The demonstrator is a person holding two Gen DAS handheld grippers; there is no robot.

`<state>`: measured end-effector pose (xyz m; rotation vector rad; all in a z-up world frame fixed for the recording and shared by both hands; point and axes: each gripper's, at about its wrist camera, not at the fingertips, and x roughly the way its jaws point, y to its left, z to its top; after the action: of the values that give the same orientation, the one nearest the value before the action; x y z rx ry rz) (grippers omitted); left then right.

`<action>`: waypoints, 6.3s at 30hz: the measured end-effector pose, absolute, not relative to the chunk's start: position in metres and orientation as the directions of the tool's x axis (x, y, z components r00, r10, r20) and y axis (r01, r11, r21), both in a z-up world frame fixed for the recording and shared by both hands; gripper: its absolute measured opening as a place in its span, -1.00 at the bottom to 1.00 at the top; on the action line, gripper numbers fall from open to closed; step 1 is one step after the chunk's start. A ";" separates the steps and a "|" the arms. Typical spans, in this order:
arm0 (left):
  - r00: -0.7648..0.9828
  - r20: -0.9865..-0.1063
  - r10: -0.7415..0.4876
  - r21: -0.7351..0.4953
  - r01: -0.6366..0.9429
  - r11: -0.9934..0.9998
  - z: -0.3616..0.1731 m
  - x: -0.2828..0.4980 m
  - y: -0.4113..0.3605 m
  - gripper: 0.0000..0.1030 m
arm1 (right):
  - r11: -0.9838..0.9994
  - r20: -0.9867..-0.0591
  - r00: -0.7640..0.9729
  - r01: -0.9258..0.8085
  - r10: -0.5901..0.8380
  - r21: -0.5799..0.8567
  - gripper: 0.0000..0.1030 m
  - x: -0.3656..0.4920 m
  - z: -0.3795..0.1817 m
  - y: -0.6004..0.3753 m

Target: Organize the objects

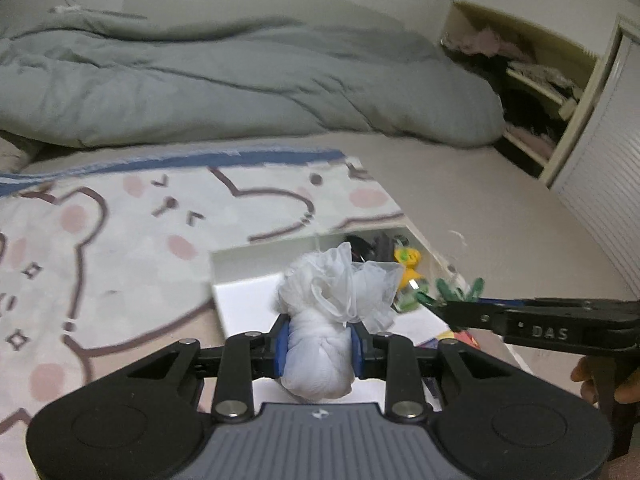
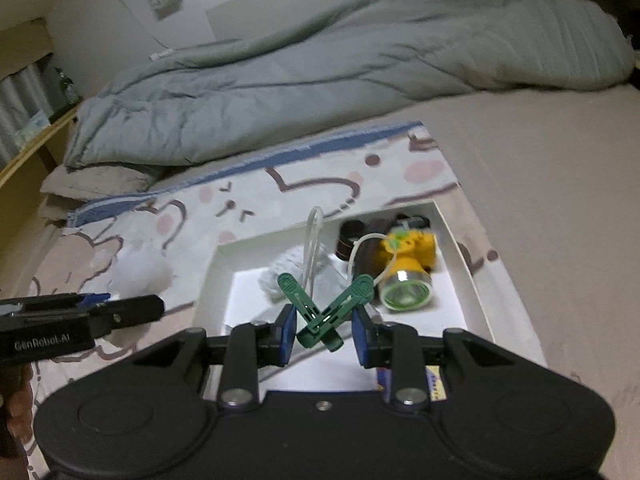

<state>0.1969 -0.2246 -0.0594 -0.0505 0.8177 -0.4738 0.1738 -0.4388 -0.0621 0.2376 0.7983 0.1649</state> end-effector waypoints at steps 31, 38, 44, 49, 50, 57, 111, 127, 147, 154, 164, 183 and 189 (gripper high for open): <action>0.412 -0.755 -0.510 -0.266 0.519 0.813 -0.103 0.248 -0.328 -0.38 | 0.951 -0.823 0.477 -0.183 0.309 0.251 -0.06 0.173 -0.106 -0.434; 0.407 -0.773 -0.486 -0.249 0.511 0.823 -0.109 0.250 -0.335 0.25 | 0.949 -0.815 0.486 -0.160 0.314 0.270 -0.05 0.170 -0.106 -0.446; 0.416 -0.773 -0.479 -0.245 0.501 0.830 -0.105 0.249 -0.326 0.25 | 0.951 -0.811 0.498 -0.156 0.308 0.266 -0.02 0.169 -0.104 -0.446; 0.424 -0.770 -0.477 -0.246 0.493 0.835 -0.099 0.246 -0.317 0.25 | 0.958 -0.809 0.512 -0.146 0.287 0.247 0.11 0.167 -0.100 -0.446; 0.425 -0.769 -0.477 -0.246 0.492 0.835 -0.098 0.245 -0.315 0.25 | 0.961 -0.809 0.518 -0.139 0.277 0.240 0.17 0.167 -0.099 -0.447; 0.456 -0.754 -0.474 -0.241 0.479 0.844 -0.080 0.234 -0.298 0.25 | 0.976 -0.791 0.578 -0.056 0.203 0.209 0.59 0.162 -0.085 -0.455; 0.672 -0.685 -0.282 -0.076 0.319 0.945 -0.005 0.050 -0.153 0.99 | 0.994 -0.651 0.758 0.091 -0.034 0.054 0.96 -0.010 -0.008 -0.382; 0.679 -0.695 -0.236 -0.031 0.300 0.953 -0.020 0.047 -0.153 0.99 | 0.995 -0.657 0.751 0.100 -0.073 0.004 0.96 -0.012 -0.013 -0.374; 0.676 -0.704 -0.221 -0.021 0.291 0.957 -0.023 0.048 -0.152 0.99 | 0.996 -0.661 0.748 0.092 -0.069 0.001 0.96 -0.011 -0.015 -0.372; 0.673 -0.705 -0.223 -0.026 0.289 0.957 -0.022 0.049 -0.150 0.99 | 0.996 -0.666 0.743 0.090 -0.066 0.002 0.96 -0.011 -0.016 -0.371; 0.673 -0.705 -0.224 -0.028 0.289 0.957 -0.022 0.049 -0.151 1.00 | 0.996 -0.664 0.745 0.088 -0.064 0.003 0.96 -0.011 -0.015 -0.372; 0.669 -0.709 -0.223 -0.027 0.291 0.956 -0.021 0.047 -0.152 1.00 | 0.996 -0.665 0.744 0.087 -0.063 0.003 0.96 -0.010 -0.015 -0.372; 0.668 -0.710 -0.222 -0.027 0.289 0.957 -0.021 0.047 -0.152 1.00 | 0.996 -0.665 0.744 0.088 -0.064 0.003 0.96 -0.010 -0.016 -0.371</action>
<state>0.0469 -0.1521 -0.0209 0.0910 0.7878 -0.2886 -0.0101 -0.3713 -0.0155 0.0350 0.7269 -0.0832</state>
